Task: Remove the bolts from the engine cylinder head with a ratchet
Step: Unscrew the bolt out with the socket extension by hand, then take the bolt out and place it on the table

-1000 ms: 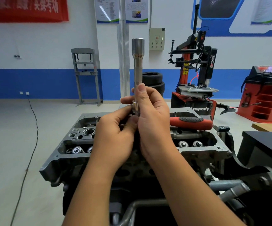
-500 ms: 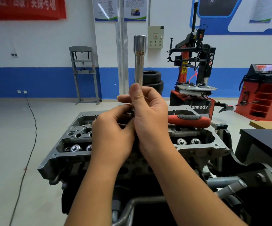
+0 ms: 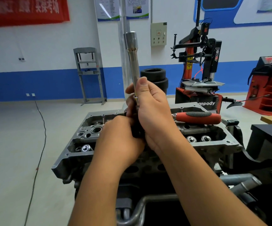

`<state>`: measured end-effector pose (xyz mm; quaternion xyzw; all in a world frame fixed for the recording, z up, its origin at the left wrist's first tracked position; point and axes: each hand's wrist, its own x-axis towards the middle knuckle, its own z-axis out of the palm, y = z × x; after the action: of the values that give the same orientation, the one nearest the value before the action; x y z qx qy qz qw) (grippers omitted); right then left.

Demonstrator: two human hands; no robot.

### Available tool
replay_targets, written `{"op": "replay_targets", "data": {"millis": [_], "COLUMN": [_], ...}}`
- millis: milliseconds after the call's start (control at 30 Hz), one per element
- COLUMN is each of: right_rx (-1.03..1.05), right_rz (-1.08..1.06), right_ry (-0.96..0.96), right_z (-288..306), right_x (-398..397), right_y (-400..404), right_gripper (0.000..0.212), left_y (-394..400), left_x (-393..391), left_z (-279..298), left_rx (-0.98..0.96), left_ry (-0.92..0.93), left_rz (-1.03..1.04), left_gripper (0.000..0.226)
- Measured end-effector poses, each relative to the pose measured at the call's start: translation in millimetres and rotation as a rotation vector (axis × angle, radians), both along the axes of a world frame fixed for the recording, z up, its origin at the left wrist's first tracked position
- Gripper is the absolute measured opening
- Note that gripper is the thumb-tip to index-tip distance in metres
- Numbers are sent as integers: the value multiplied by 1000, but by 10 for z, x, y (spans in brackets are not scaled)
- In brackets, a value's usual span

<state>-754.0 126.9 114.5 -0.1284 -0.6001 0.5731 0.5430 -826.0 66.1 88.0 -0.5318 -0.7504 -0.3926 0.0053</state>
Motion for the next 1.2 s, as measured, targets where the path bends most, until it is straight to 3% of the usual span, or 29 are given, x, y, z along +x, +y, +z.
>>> {"op": "replay_targets", "data": {"millis": [133,267,433,600,767,867,1033,1133,1200], "right_rx": [3,18,66,105,180,-35,-462,-563,-570], "right_rz": [41,46,27,3,96,38,-155,-259,-332], "right_ry": [97,188,245,268,644,720,814,916,867], "right_z": [97,171,309,507,831,746,472,392,331], "right_x": [43,56,100,258,640,852,1737,2664,3320], "right_y": [35,20,-64,-191,-251,-202,46,157,103], "right_gripper": [40,40,40,39,33,39,46,50,51], "left_y": [-35,-51,-8,0,-18,-9,-4,65,102], "left_x": [8,22,55,115,351,494,974,1436,1864], "left_z": [3,-1,-13,24,241,231,317,457,549], "left_rx": [-7,71,214,363,721,630,167,54,15], "left_ry": [-45,-61,-49,-59,-248,-153,17,-40,-150], "left_rz": [-119,-187,-214,-275,-498,-447,-462,-498,-563], "left_gripper": [9,8,25,14,10,18,20,24,24]}}
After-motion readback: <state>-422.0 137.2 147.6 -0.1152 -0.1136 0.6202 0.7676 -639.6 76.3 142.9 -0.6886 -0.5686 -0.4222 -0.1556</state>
